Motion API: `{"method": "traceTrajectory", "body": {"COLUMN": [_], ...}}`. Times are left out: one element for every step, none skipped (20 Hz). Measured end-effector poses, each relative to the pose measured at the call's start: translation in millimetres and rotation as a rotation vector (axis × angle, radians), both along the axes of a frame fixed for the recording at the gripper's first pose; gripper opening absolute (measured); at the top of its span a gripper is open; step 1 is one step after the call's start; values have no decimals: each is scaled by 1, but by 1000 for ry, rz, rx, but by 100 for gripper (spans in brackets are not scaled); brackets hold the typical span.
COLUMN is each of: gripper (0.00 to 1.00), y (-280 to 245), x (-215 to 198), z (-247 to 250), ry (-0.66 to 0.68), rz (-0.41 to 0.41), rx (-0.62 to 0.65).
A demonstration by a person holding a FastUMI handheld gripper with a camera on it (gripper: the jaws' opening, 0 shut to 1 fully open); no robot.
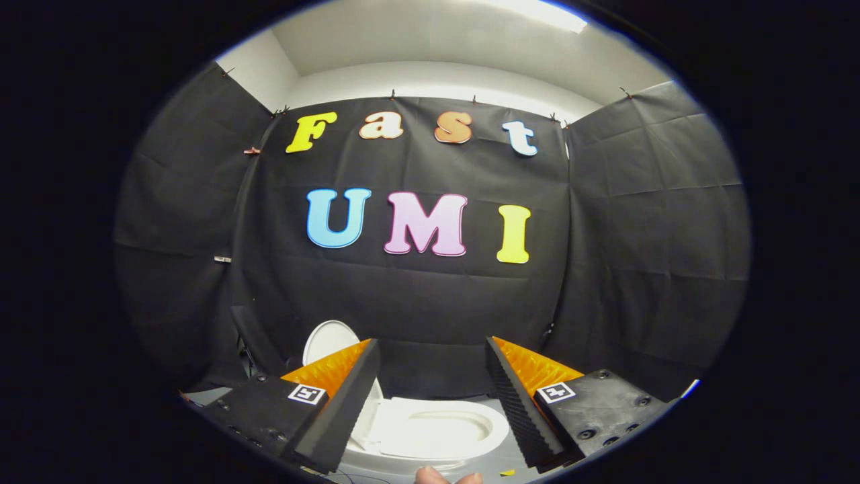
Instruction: Open the toilet lid.
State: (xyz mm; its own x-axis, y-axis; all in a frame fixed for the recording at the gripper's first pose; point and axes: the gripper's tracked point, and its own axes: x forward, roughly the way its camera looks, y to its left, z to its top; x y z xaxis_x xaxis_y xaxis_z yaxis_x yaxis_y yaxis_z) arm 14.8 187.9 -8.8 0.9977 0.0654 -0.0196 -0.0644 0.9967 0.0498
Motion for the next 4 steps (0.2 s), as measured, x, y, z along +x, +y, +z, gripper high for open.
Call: {"method": "traceTrajectory", "body": {"gripper": [98, 98, 98, 98], "y": [-10, -20, -31, -42], "x": [-2, -5, -8, -11], "z": [1, 2, 3, 3], "ry": [2, 1, -3, -8], "rz": [-6, -13, -22, -36], "rx": [6, 13, 17, 16]}}
